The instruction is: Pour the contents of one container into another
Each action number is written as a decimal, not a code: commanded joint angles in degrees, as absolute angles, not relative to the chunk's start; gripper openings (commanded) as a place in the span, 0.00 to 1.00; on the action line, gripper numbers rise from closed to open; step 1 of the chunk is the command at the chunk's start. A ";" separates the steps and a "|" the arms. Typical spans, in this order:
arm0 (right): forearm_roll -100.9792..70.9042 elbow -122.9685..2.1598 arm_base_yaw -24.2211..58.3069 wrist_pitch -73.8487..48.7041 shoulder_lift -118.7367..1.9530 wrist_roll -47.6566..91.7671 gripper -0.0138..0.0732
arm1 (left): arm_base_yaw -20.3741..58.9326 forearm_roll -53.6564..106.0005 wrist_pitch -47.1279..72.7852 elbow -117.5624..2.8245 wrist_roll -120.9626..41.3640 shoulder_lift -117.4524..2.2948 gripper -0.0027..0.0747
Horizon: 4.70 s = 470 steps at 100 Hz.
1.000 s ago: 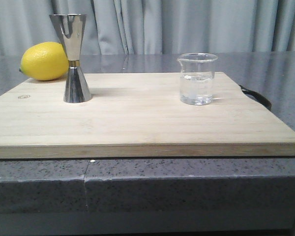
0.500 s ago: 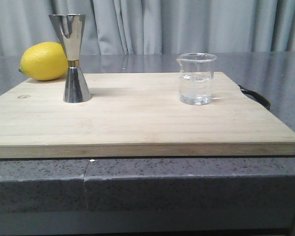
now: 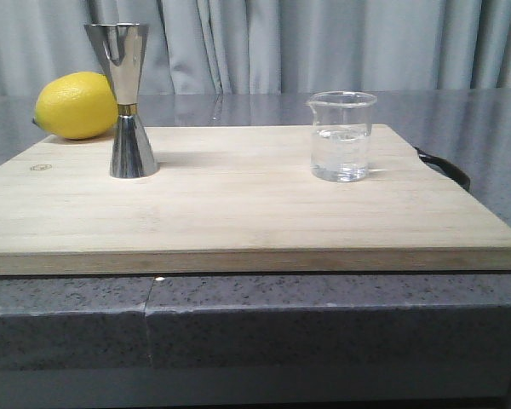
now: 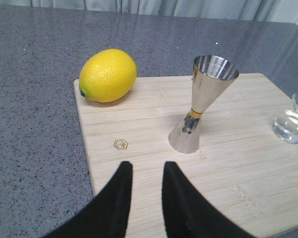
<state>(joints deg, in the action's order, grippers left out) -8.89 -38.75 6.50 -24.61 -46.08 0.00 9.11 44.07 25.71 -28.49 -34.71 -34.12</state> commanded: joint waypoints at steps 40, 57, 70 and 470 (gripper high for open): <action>-10.08 -40.87 13.23 -12.80 -57.07 0.89 0.66 | 9.23 78.33 22.60 -30.31 -71.60 -44.66 0.71; -10.08 -40.87 15.59 -10.58 -58.23 0.89 0.66 | 9.23 99.26 26.19 -28.28 -93.99 -51.03 0.71; -10.08 -40.87 15.59 -10.45 -58.23 0.89 0.66 | 9.23 105.51 31.26 -27.84 -103.83 -56.67 0.70; -1.62 -23.91 29.29 20.33 -58.23 0.46 0.66 | 12.57 102.85 57.23 -47.65 -114.62 -82.19 0.01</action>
